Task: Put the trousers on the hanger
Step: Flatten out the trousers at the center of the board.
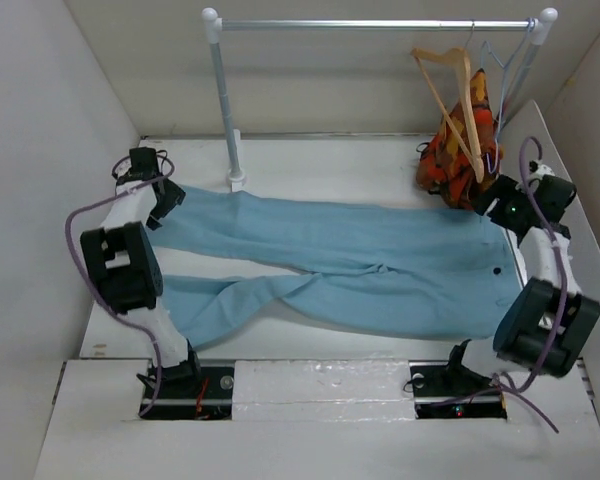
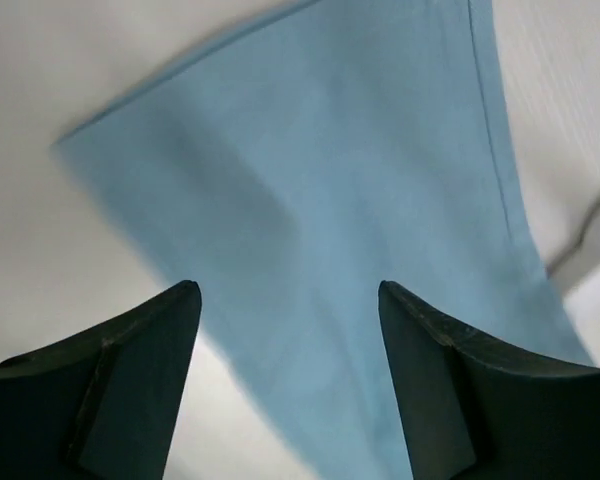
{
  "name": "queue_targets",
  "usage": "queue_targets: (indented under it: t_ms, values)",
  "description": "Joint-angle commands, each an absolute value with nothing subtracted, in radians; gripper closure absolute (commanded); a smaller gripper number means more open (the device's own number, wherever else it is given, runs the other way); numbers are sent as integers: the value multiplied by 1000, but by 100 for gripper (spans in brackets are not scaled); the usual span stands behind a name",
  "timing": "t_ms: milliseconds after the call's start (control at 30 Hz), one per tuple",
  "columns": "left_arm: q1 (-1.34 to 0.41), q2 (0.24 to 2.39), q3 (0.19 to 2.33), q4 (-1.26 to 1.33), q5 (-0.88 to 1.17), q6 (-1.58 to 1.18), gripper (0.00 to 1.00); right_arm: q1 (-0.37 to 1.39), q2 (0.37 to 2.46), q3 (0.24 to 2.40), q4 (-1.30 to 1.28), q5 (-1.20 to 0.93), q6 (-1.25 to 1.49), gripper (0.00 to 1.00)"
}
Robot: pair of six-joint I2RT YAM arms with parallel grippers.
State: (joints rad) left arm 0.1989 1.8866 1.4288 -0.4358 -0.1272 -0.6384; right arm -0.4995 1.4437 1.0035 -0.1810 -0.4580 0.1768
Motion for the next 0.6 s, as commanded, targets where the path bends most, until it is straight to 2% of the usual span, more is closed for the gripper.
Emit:
queue_targets:
  t_ms: [0, 33, 67, 100, 133, 200, 233, 333, 367, 400, 433, 467, 500, 533, 567]
  values:
    - [190, 1558, 1238, -413, -250, -635, 33, -410, 1211, 892, -253, -455, 143, 32]
    - [190, 1457, 1139, -422, -262, -647, 50, -387, 1156, 817, -250, -465, 140, 35]
    - [201, 1410, 1138, -437, -246, -647, 50, -359, 1058, 781, -250, -500, 137, 38]
    - [201, 1373, 1056, -449, -215, -640, 80, -327, 1011, 749, -249, -524, 135, 42]
    - [213, 1309, 996, -474, -159, -634, 100, -240, 967, 712, -242, -570, 138, 57]
    - [204, 1249, 936, -517, -63, -605, 100, -143, 901, 640, -244, -623, 140, 86]
    - [193, 1179, 870, -525, -14, -594, 100, -33, 899, 617, -226, -653, 143, 100]
    - [112, 1031, 751, -551, 141, -636, 100, 165, 893, 613, -184, -692, 127, 100]
    - [85, 1016, 729, -602, 159, -656, 100, 333, 894, 630, -176, -620, 123, 100]
    - [30, 994, 704, -618, 170, -690, 100, 416, 908, 693, -202, -565, 97, 98]
    - [5, 920, 671, -623, 172, -701, 95, 493, 972, 734, -230, -527, 21, 81]
    - [-17, 887, 667, -636, 148, -712, 92, 643, 1017, 779, -267, -488, -30, 70]
    - [-29, 858, 675, -641, 123, -719, 89, 714, 1061, 866, -285, -456, -63, 60]
    - [-29, 816, 721, -638, 101, -713, 79, 782, 1157, 912, -299, -421, -108, 47]
    - [-29, 825, 812, -641, 28, -704, 70, 952, 1248, 1011, -358, -358, -167, 41]
